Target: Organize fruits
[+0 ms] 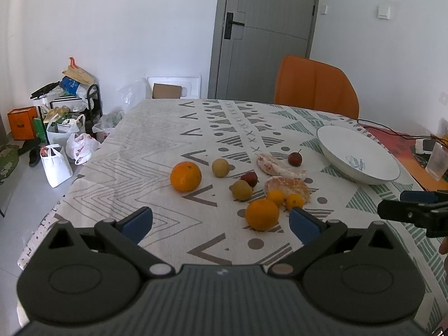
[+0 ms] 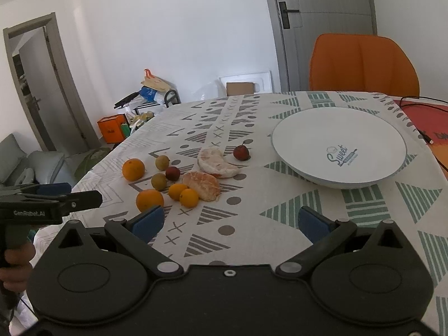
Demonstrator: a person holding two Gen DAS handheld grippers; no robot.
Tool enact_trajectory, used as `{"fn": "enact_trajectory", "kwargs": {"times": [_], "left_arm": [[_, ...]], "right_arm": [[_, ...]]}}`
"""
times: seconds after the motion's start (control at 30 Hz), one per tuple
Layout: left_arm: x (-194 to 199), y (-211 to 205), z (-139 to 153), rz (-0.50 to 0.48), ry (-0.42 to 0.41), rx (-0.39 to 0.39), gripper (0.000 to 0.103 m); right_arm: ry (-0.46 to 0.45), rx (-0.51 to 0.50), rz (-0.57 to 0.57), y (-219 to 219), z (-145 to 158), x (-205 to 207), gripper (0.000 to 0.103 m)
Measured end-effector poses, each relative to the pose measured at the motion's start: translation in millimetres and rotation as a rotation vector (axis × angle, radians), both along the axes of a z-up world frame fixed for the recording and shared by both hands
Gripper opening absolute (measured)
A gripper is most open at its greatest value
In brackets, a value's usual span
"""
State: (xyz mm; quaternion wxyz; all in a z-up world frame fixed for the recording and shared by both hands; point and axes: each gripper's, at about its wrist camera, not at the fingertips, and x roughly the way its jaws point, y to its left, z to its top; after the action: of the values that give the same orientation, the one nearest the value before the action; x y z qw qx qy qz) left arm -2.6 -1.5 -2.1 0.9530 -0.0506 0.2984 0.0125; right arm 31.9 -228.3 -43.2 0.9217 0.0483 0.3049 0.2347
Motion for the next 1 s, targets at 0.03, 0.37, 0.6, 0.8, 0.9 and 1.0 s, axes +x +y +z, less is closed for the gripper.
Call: {"fn": "enact_trajectory", "kwargs": {"times": [0.03, 0.37, 0.6, 0.8, 0.9, 1.0], "left_arm": [[-0.6, 0.1, 0.7, -0.001, -0.002, -0.001, 0.103], [-2.4, 0.8, 3.3, -0.004, -0.006, 0.0, 0.103], [-2.9, 0.8, 3.6, -0.006, -0.006, 0.0, 0.103], [-4.1, 1.3, 4.7, -0.007, -0.006, 0.002, 0.103], [-4.2, 1.2, 4.6, -0.008, -0.006, 0.003, 0.103], [-4.2, 1.4, 4.6, -0.006, -0.005, 0.002, 0.103]], "right_arm": [[0.0, 0.0, -0.001, 0.0, 0.1, -0.1, 0.103], [-0.01, -0.001, 0.002, -0.4, 2.7, -1.5, 0.103], [-0.006, -0.006, 0.0, -0.8, 2.0, 1.3, 0.103], [-0.011, -0.007, -0.002, -1.0, 1.1, -0.4, 0.103], [-0.01, -0.006, -0.003, -1.3, 1.3, -0.4, 0.103], [-0.011, -0.01, 0.001, -0.8, 1.2, -0.9, 0.103]]}}
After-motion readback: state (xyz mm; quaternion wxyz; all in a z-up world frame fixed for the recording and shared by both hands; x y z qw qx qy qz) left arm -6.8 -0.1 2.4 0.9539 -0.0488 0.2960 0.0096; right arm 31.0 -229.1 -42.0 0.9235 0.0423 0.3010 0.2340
